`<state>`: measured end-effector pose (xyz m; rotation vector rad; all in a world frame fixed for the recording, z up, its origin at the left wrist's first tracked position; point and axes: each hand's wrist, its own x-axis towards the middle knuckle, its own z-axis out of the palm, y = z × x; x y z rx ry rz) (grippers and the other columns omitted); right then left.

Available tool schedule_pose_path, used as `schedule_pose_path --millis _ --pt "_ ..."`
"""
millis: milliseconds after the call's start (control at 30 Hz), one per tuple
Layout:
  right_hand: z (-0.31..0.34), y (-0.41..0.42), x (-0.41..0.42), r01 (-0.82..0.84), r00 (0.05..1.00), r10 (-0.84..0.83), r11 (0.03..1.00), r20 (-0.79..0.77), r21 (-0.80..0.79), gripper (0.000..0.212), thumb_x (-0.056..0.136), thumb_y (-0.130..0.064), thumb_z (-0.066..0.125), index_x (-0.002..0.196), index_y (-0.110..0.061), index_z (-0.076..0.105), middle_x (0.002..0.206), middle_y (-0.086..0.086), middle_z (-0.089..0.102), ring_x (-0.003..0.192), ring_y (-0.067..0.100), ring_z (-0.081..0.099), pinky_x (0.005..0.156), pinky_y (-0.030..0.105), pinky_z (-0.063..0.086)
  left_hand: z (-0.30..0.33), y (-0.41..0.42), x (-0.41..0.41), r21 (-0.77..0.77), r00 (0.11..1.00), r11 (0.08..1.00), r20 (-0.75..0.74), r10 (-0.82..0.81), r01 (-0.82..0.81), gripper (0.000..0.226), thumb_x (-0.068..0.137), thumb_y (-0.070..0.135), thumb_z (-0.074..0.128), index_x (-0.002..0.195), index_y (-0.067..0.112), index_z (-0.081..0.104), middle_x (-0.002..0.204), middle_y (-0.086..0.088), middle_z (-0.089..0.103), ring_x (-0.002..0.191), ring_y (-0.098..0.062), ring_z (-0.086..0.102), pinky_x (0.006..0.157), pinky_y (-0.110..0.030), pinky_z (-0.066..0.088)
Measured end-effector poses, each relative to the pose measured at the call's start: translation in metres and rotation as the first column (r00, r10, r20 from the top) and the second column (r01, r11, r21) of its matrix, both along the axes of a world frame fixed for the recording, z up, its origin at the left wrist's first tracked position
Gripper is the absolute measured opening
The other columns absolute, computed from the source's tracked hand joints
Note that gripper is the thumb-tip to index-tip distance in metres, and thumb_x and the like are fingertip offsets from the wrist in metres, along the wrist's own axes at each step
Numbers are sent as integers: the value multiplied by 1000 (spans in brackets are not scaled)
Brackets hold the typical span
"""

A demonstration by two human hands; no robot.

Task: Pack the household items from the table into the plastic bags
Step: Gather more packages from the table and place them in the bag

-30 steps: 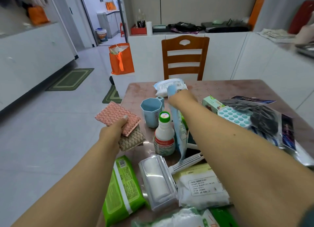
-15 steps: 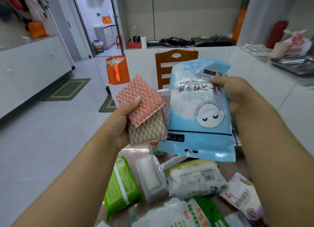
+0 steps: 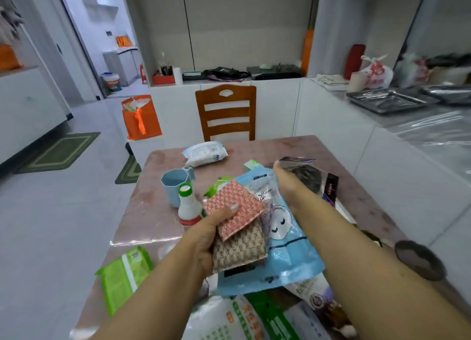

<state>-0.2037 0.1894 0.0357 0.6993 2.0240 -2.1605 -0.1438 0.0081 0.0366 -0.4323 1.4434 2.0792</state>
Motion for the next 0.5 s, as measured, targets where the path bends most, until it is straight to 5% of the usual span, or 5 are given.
schedule_pose_path --millis 100,233,367,500 --pt "-13 32 -27 130 991 -131 980 -2 153 64 95 -58 32 123 -4 53 111 14 60 94 26 58 88 44 53 -12 11 -9 3 997 1000 66 26 -27 51 60 20 77 105 3 62 85 -24 74 71 -36 71 65 -48 58" --pt "-28 75 -62 180 984 -155 820 -92 544 39 99 -30 37 126 -8 54 121 16 58 105 29 55 96 38 43 -28 20 -22 -47 994 998 97 50 -46 26 72 14 75 92 1 64 74 -22 74 64 -33 70 65 -43 55" --pt "-52 95 -88 -3 1000 -7 384 6 923 33 90 -27 55 122 -21 58 127 10 54 113 33 53 91 38 46 -43 24 -34 -53 994 997 94 64 -60 25 75 15 74 93 2 64 75 -22 74 62 -32 71 69 -42 55" --pt "-66 103 -108 -137 988 77 94 130 986 44 84 -23 62 128 -25 56 131 6 54 122 29 46 95 40 38 -51 26 -43 -47 995 997 72 71 -67 29 73 14 75 97 2 64 82 -23 74 65 -34 72 74 -46 56"
